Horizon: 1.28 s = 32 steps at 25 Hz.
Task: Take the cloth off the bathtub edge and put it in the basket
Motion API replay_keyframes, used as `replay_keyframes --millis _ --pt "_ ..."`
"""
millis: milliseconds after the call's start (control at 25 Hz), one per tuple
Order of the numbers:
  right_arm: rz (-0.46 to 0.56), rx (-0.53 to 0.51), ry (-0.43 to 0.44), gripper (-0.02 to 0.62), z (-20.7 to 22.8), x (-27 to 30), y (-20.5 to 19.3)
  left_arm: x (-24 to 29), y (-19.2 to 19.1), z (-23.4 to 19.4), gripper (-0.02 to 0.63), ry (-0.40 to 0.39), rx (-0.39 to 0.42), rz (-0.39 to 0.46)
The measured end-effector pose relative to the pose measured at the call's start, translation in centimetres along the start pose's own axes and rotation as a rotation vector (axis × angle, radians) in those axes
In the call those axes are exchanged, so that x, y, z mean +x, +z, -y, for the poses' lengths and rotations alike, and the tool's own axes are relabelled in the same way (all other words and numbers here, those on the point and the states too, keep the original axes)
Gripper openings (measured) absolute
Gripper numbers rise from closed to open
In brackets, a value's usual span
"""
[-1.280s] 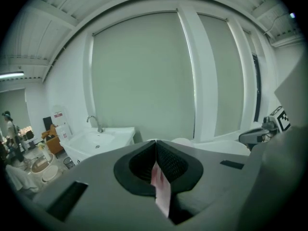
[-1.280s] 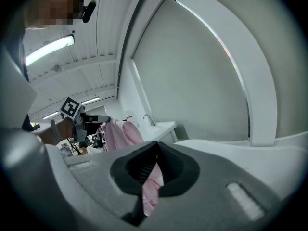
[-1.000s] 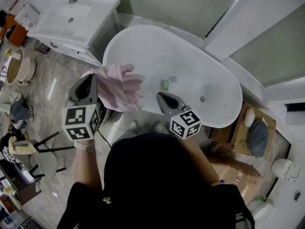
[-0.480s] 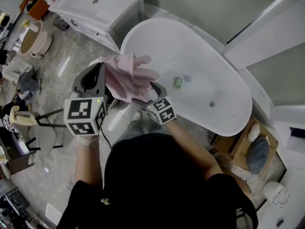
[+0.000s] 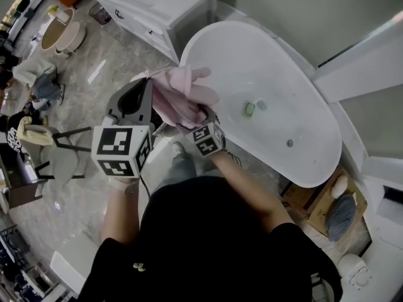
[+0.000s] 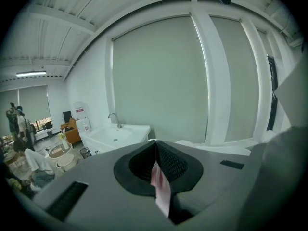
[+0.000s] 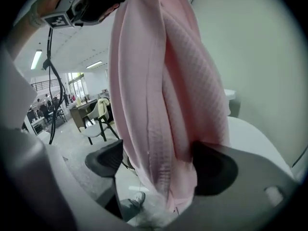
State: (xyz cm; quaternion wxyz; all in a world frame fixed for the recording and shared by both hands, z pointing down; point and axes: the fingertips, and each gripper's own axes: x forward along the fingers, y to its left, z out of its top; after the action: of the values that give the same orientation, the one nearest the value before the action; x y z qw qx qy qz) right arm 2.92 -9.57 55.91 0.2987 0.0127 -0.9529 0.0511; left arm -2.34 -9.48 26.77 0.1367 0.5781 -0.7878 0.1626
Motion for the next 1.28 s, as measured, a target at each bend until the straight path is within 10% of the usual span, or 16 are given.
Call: replay_keyframes --millis 280,640,1280 --pt "-0.049 -0.014 -0.065 0.037 -0.8 2.1 0.9 -1.6 -1.4 -4.6 0.021 0.032 -0.011 0.001" --pt "0.118 0.204 -0.159 0.026 4.1 -1.6 6.4 -2.4 -3.6 -9.9 0.021 0.096 -0.003 -0.020" --pt "0.481 0.115 -0.070 0.025 4.1 -11.0 26.1 -2.4 -6.7 -13.0 0.022 0.128 -0.092 -0.018"
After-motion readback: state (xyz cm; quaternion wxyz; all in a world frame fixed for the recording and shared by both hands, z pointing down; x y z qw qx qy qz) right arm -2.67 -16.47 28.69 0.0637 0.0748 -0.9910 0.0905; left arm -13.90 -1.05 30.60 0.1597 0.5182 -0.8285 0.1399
